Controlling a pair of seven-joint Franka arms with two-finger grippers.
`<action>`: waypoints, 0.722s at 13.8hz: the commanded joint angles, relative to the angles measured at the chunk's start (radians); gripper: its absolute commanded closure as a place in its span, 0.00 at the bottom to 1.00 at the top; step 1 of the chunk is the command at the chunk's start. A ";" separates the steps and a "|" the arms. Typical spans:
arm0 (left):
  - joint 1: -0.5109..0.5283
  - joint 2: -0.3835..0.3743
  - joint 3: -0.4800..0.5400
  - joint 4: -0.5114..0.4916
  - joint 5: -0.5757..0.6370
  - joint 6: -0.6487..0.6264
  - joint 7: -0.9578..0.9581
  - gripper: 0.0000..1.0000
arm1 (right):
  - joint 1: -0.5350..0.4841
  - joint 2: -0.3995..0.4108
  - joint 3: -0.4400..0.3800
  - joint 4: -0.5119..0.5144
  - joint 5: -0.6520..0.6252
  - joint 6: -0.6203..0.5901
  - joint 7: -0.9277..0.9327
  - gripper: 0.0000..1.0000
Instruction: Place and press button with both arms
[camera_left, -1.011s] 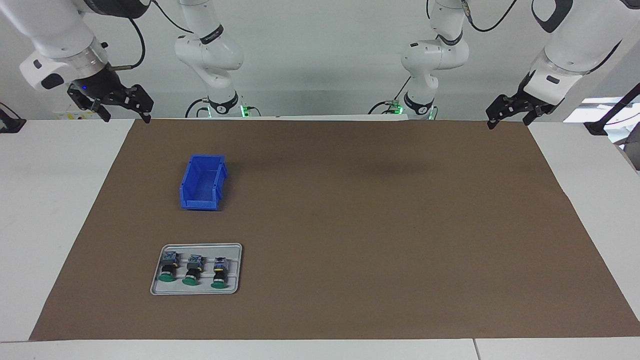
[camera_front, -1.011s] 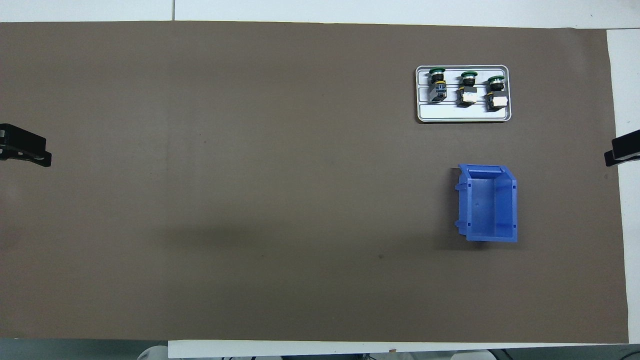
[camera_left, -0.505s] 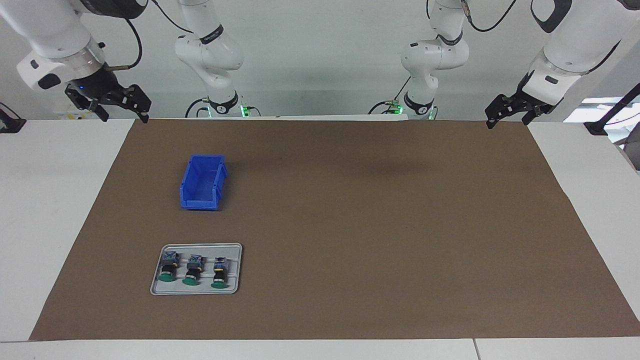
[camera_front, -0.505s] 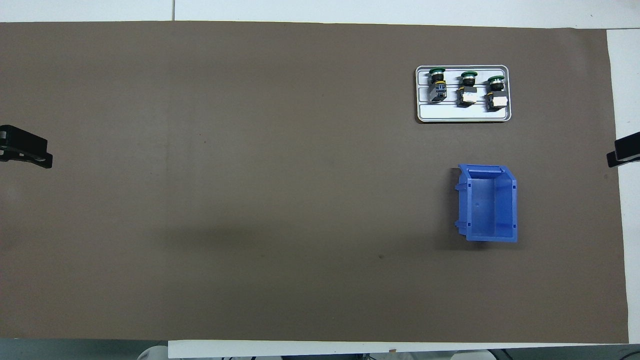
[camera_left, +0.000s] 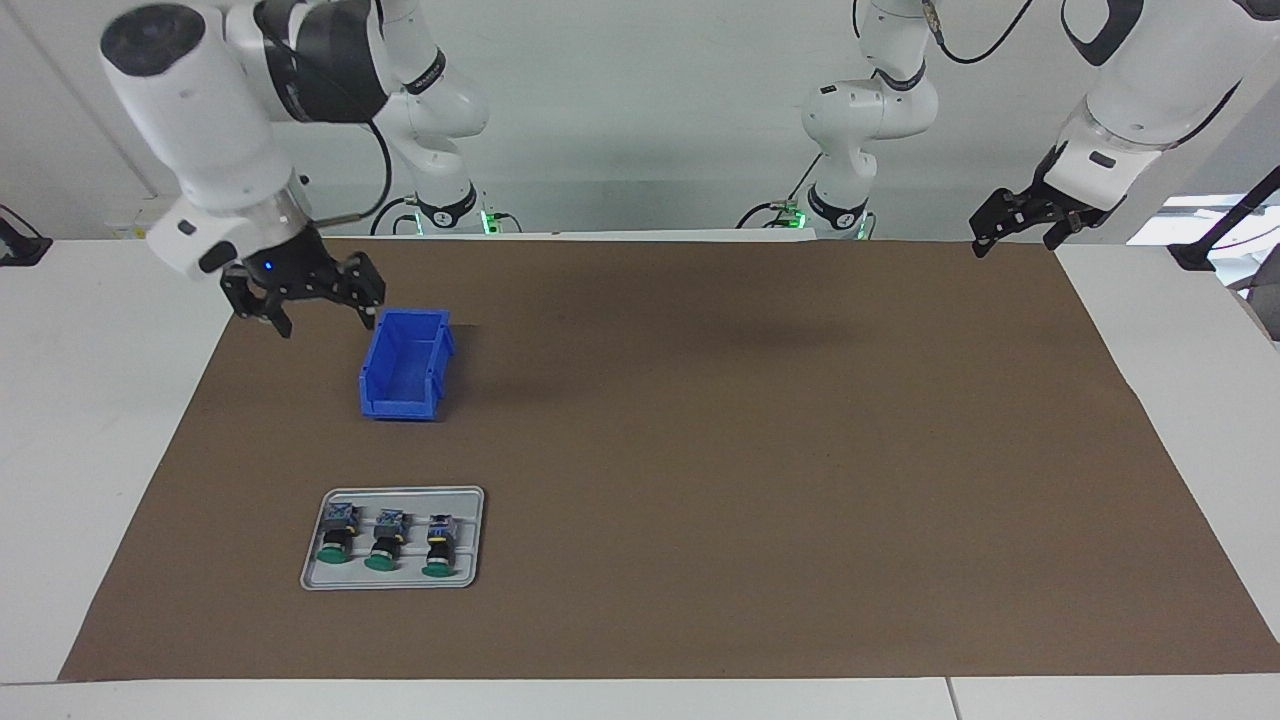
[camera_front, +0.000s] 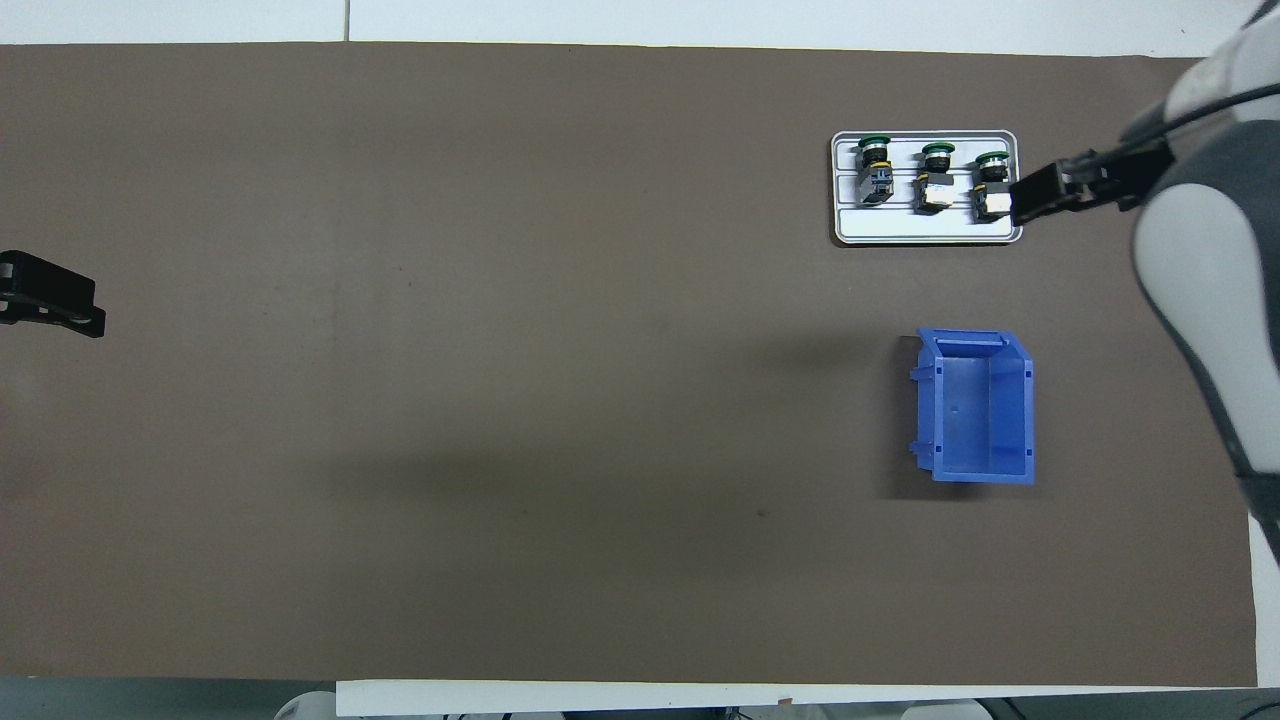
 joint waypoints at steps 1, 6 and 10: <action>-0.009 -0.030 0.007 -0.032 -0.004 0.004 -0.004 0.00 | 0.043 0.213 0.003 0.142 -0.014 0.097 0.023 0.00; -0.008 -0.030 0.007 -0.032 -0.004 0.001 -0.001 0.00 | 0.088 0.411 0.003 0.208 -0.014 0.260 0.089 0.14; -0.003 -0.030 0.007 -0.030 -0.004 0.001 -0.001 0.00 | 0.076 0.427 0.003 0.200 -0.049 0.283 0.089 0.17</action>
